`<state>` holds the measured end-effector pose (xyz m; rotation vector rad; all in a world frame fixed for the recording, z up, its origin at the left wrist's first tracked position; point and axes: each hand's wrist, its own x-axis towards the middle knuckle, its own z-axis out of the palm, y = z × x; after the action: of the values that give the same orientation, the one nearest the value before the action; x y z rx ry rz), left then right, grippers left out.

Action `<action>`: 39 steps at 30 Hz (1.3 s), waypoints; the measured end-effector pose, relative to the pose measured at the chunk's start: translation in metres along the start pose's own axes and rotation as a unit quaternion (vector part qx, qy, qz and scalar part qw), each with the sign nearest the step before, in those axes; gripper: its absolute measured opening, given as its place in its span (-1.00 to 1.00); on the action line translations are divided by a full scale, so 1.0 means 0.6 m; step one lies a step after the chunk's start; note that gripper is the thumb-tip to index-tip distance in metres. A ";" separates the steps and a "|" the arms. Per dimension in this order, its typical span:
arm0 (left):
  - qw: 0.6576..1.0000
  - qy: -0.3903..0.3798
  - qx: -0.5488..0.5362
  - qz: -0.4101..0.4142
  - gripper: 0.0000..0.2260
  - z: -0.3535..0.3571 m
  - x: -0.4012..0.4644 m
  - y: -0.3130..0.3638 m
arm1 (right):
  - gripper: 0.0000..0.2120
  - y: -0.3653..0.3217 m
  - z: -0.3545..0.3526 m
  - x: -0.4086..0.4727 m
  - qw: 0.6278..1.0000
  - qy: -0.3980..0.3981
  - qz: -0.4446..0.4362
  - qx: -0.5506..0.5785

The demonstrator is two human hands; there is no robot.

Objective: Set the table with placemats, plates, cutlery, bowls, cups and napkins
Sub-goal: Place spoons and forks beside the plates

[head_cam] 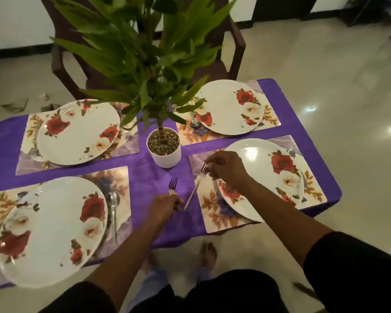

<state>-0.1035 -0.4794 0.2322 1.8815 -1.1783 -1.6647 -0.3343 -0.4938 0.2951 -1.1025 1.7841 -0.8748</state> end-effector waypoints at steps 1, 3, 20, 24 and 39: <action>0.999 0.009 0.032 0.022 -0.74 0.022 -0.007 -0.012 | -0.90 0.008 -0.016 0.006 0.999 -0.017 -0.007 -0.041; 0.994 0.013 0.088 0.063 -0.76 0.054 -0.021 -0.032 | -0.88 0.020 -0.034 0.020 0.990 -0.054 -0.032 -0.128; 0.910 0.100 0.340 0.213 -0.57 0.164 -0.049 -0.061 | -0.82 0.112 0.008 0.120 0.901 -0.145 -0.097 -0.398; 0.899 0.082 0.369 0.221 -0.51 0.172 -0.040 -0.056 | -0.87 0.122 0.012 0.129 0.890 -0.101 -0.106 -0.432; 0.883 0.061 0.404 0.231 -0.55 0.180 -0.020 -0.044 | -0.88 0.136 0.011 0.140 0.875 -0.086 -0.156 -0.450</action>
<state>-0.1952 -0.4280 0.1946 1.8301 -2.2793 -0.8182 -0.3772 -0.5418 0.1970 -2.0251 1.9113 -0.0363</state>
